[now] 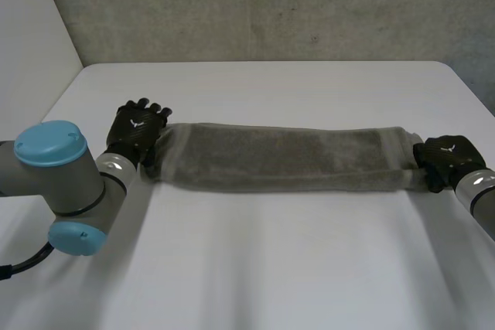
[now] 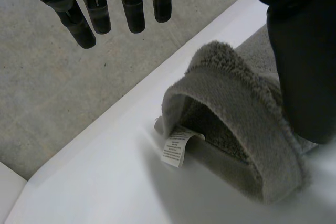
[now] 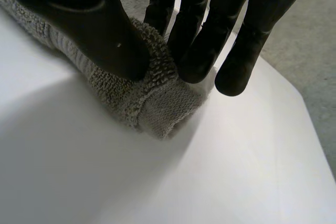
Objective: Fold the towel.
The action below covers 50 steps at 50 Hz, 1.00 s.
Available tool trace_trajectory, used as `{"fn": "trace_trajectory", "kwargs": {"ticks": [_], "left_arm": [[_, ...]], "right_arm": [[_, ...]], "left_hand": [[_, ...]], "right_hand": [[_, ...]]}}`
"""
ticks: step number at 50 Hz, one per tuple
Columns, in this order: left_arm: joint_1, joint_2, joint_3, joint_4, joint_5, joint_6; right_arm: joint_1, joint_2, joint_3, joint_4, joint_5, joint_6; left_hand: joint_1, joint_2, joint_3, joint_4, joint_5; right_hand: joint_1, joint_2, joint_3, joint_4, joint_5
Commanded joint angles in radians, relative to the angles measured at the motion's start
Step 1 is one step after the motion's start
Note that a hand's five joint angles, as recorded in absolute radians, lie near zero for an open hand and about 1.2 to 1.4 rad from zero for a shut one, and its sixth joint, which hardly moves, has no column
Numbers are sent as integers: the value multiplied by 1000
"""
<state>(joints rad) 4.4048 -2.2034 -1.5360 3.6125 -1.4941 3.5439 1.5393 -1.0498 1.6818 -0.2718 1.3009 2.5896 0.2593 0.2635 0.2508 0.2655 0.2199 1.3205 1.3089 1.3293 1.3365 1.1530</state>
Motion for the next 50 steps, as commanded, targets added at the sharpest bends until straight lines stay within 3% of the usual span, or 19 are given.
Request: {"fn": "trace_trajectory", "kwargs": {"ticks": [1,5,10,15,19,24,26,27,29,30,35,37,38,39,40,41,42,44,50], "left_arm": [[2,-9,-3,-2,-3,1],[2,-9,-4,-3,-5,1],[1,7,-12,-18,-6,1],[-10,69,-52,-20,-3,0],[-33,140,-73,-28,-2,-2],[-76,214,-53,-51,2,-11],[-82,238,-41,-55,2,-19],[-85,264,-27,-55,0,-29],[-87,284,-9,-55,-2,-45],[-87,295,8,-57,-2,-65],[-87,291,56,-60,-5,-138],[-88,284,60,-61,-5,-161],[-91,278,60,-63,-5,-180],[-91,278,60,-63,-5,-180],[-96,265,59,-67,-5,-189],[-97,249,57,-72,-5,-192],[-97,249,57,-72,-5,-192],[-102,226,54,-78,-5,-194],[-105,203,50,-78,-3,-198]], "right_arm": [[-59,-18,-8,0,15,-5],[-114,-35,-27,22,14,-22],[-272,-42,-100,109,14,-172],[-300,-36,-184,178,15,-267],[-268,-45,-248,210,15,-246],[-87,-104,-338,220,5,-151],[81,-128,-396,220,12,-120],[82,-128,-396,220,12,-120],[278,-109,-425,206,5,-118],[279,-108,-425,206,5,-118],[591,49,-444,140,-2,-123],[639,91,-442,129,1,-121],[677,131,-442,128,9,-123],[677,131,-442,128,9,-123],[697,158,-442,126,14,-121],[697,159,-442,126,14,-121],[708,174,-442,123,21,-120],[706,177,-444,123,38,-115],[670,128,-395,152,203,-85]], "left_hand": [[-81,-85,-73,-87,-216],[-81,-85,-73,-87,-216],[-81,-85,-73,-87,-216],[-81,-85,-73,-87,-216],[-81,-85,-73,-87,-216],[-81,-85,-73,-87,-216],[-81,-85,-73,-87,-216],[-78,-82,-70,-84,-213],[-78,-82,-70,-84,-213],[-75,-79,-67,-81,-210],[-61,-65,-52,-67,-196],[-61,-65,-52,-67,-196],[-61,-65,-52,-67,-196],[-61,-65,-52,-67,-196],[-61,-65,-52,-67,-196],[-61,-65,-52,-67,-196],[-61,-65,-52,-67,-196],[-63,-68,-55,-70,-198],[-63,-68,-55,-70,-199]], "right_hand": [[76,87,67,60,69],[76,87,67,60,69],[76,87,67,60,69],[76,87,67,60,69],[76,87,67,60,69],[76,87,67,60,69],[76,87,67,60,69],[76,87,67,60,69],[76,87,67,60,69],[76,87,67,60,69],[76,87,67,60,69],[76,87,67,60,69],[-179,-167,-188,-195,-186],[-182,-170,-190,-198,-189],[-670,-658,-679,-686,-677],[-675,-663,-684,-691,-682],[-1125,-1114,-1134,-1141,-1132],[-1146,-1134,-1155,-1162,-1153],[-1146,-1134,-1155,-1162,-1153]]}}
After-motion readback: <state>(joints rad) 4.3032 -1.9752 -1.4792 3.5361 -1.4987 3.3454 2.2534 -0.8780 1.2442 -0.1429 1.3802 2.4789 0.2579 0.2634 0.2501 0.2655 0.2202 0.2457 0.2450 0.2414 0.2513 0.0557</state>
